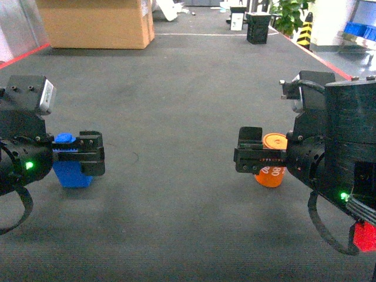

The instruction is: Sort blue parts and orange caps into right shelf containers

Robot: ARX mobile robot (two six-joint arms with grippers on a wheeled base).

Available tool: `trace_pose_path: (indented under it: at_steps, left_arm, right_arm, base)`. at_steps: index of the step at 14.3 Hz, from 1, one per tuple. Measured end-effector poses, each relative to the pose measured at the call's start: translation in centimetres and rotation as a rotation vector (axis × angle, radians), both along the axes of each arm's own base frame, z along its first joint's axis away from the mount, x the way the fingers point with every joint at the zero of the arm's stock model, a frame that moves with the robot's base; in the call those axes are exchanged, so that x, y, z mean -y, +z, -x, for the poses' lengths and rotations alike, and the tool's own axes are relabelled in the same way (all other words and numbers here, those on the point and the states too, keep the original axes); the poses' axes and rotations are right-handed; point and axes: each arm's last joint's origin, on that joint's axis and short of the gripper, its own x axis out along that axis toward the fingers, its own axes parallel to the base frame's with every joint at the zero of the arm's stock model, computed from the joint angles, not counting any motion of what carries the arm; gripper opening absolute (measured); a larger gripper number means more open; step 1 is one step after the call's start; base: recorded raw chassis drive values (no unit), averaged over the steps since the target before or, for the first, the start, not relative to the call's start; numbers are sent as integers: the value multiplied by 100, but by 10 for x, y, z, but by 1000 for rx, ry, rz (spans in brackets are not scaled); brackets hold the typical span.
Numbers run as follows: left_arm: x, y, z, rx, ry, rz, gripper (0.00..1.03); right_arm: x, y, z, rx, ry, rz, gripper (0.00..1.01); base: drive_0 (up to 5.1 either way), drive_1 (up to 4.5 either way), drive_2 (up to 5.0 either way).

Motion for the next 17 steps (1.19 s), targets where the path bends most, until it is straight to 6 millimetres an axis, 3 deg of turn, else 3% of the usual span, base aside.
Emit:
trace_pose_path:
  at_steps: [3,6,8,9,10,14,16,17]
  left_arm:
    - [1,-8,-5,-18,-1,-2,98]
    - [-2,-28,-15,-73,47,-13,98]
    - [-2,-30,-17,-81,81,-33,98]
    - [-2,-30,-18,-87,84,-36,98]
    - [-2,-30,-18,-88,85,-36,98]
    - [1,-31,-17,-94,71,-33,60]
    - [2,-29,-18,-76,66,-27,45]
    - [3,-29,-18,-69,66,-24,43]
  right_arm:
    - [-1,-6,-1,-13,-1,1,98]
    - [0,-32,-10,-79,-32,30,98]
    - [-3,-32,-16,-79,-60,48,98]
    - [-3,-33,-16,-83,-63,56,96]
    - [-4,-32,-16,-88,-63,68,85]
    - [-5,-34,-17,-95,-57,83,48]
    - [-6,-33,-16,-92,-54,82,45]
    - [-7,-33,-16,-90,-53,81,45]
  base:
    - [0,0,0]
    - [0,0,0]
    - [0,0,0]
    - [0,0,0]
    - [0,0,0]
    - [0,0,0]
    - [0,0,0]
    - [0,0,0]
